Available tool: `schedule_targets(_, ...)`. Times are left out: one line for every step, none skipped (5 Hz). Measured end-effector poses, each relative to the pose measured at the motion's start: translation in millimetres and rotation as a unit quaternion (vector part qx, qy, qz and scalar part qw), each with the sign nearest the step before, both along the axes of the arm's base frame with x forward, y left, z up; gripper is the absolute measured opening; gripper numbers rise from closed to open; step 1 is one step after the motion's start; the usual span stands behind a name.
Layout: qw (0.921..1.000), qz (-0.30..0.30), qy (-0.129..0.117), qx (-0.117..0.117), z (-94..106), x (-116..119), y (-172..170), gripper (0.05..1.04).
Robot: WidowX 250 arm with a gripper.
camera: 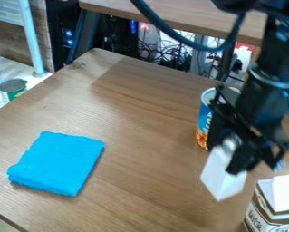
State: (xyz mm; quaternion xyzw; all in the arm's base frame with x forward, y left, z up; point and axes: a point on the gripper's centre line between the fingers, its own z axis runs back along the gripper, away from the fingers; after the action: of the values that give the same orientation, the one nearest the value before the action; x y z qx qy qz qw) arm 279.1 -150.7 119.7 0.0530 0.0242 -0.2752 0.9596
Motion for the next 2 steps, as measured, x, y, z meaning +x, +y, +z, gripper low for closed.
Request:
schedule_targets(0.9998, -0.017, -0.005, 0.004, 2.9, -21, -9, 0.610)
schedule_targets(0.9992, -0.040, 0.001, 0.005, 0.9, -34, -20, 0.610)
